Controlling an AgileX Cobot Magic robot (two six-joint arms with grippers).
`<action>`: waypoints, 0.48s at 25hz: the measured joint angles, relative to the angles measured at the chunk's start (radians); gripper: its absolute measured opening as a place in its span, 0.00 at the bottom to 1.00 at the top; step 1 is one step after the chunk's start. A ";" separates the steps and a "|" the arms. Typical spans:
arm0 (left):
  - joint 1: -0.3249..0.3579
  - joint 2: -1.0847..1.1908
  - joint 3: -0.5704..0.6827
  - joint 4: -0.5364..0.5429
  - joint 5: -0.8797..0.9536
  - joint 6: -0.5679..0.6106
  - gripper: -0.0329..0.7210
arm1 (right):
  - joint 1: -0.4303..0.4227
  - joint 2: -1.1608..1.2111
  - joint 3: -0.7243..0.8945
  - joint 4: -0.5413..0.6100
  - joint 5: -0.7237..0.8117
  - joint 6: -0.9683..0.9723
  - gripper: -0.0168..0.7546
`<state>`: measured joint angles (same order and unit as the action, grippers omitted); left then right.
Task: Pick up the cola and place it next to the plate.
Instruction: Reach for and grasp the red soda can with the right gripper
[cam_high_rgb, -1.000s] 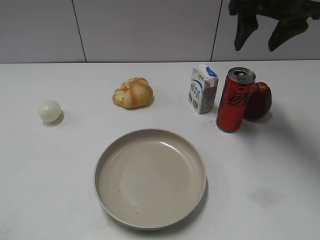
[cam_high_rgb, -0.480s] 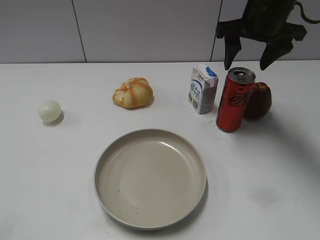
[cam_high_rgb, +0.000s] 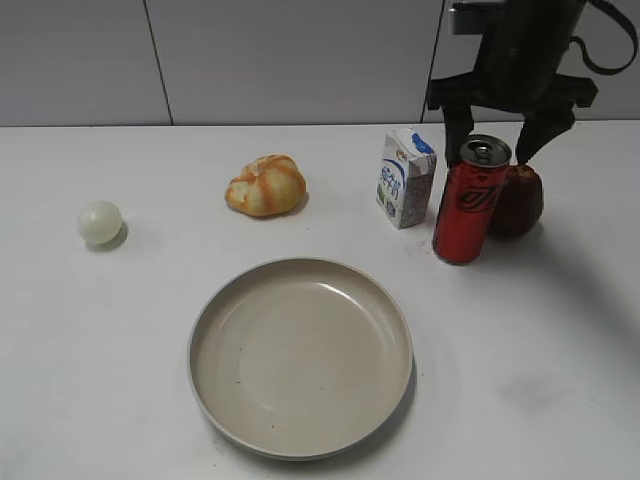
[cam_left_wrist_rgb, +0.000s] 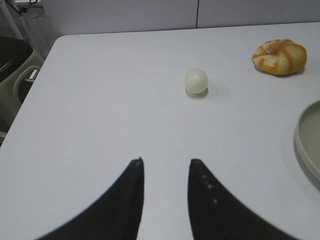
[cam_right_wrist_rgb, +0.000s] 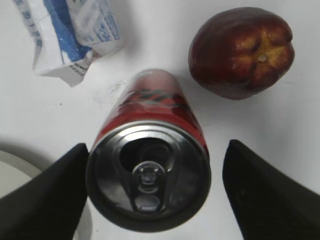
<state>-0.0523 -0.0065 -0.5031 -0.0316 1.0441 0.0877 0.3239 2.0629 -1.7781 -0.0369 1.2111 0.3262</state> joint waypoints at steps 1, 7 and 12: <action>0.000 0.000 0.000 0.000 0.000 0.000 0.36 | 0.000 0.005 0.000 0.000 0.000 0.000 0.86; 0.000 0.000 0.000 0.000 0.000 0.000 0.36 | 0.000 0.013 0.000 0.000 0.000 0.000 0.84; 0.000 0.000 0.000 0.000 0.000 0.000 0.36 | 0.000 0.013 0.000 0.007 0.000 0.000 0.76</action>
<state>-0.0523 -0.0065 -0.5031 -0.0316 1.0441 0.0877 0.3239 2.0757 -1.7781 -0.0295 1.2111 0.3262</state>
